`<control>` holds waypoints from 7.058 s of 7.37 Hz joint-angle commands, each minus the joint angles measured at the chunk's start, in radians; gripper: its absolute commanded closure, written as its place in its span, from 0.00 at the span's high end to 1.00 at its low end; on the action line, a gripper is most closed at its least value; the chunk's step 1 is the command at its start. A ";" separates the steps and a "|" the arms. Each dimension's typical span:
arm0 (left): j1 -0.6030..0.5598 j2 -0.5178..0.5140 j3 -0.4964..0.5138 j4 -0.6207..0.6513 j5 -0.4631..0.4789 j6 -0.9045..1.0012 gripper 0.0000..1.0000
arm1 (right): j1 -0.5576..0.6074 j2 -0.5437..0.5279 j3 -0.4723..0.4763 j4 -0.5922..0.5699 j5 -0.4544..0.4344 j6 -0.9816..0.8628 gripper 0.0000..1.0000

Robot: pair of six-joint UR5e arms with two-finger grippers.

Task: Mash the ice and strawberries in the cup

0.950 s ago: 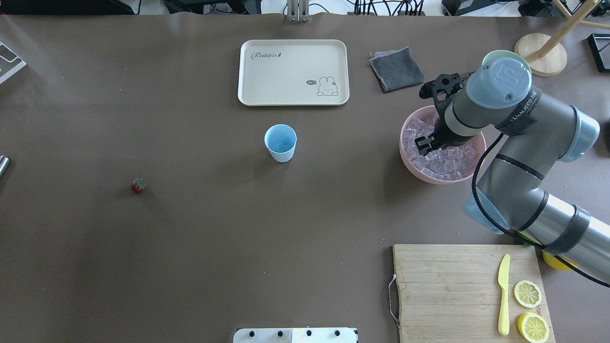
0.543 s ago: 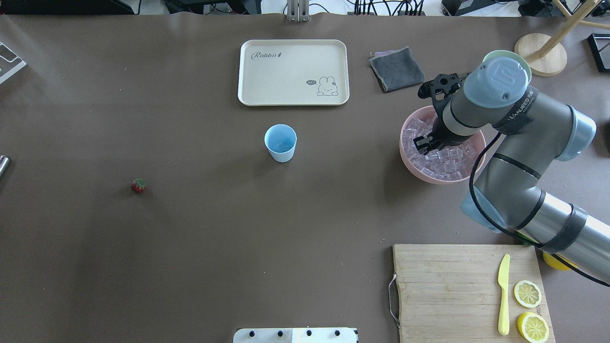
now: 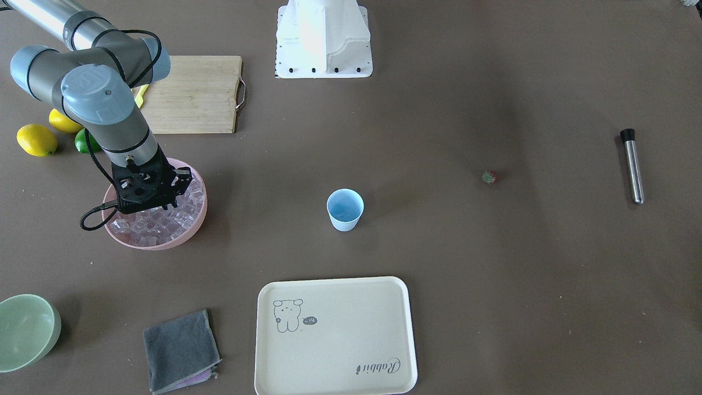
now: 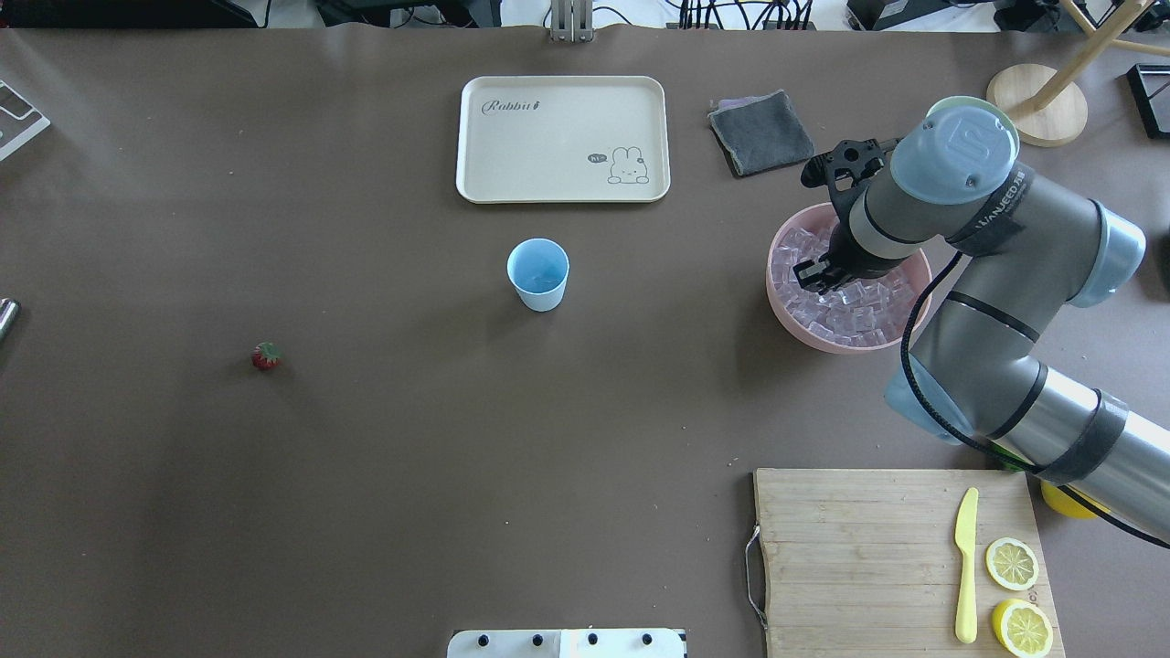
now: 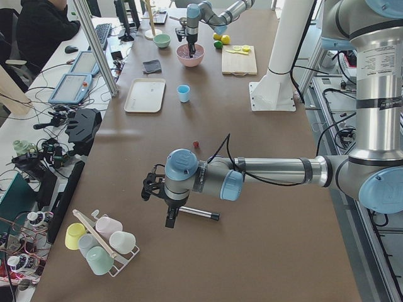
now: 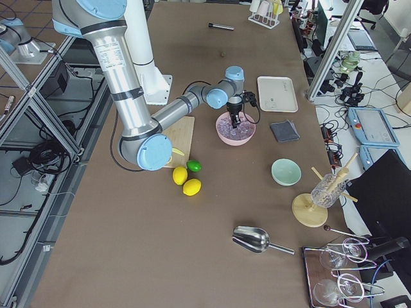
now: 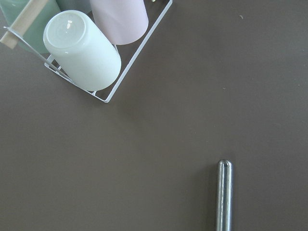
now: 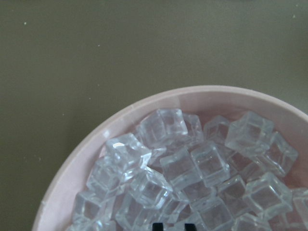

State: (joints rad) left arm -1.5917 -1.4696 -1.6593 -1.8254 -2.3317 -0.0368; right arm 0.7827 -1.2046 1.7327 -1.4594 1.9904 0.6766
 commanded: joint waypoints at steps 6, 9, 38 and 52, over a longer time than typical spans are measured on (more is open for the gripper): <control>-0.001 0.005 -0.005 0.000 -0.002 -0.002 0.99 | 0.026 -0.012 -0.015 0.002 -0.010 -0.006 0.58; -0.001 0.005 0.001 0.000 -0.002 0.000 0.99 | 0.024 -0.033 0.010 -0.001 -0.010 -0.029 0.52; 0.001 -0.002 0.016 0.000 -0.002 0.002 0.99 | -0.247 0.487 -0.237 0.076 -0.222 0.518 0.12; 0.002 -0.014 0.024 0.003 0.000 0.002 0.99 | -0.244 0.488 -0.259 0.145 -0.309 0.603 0.99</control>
State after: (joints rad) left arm -1.5901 -1.4827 -1.6390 -1.8230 -2.3319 -0.0352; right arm 0.5349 -0.7134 1.4697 -1.3139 1.6737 1.2829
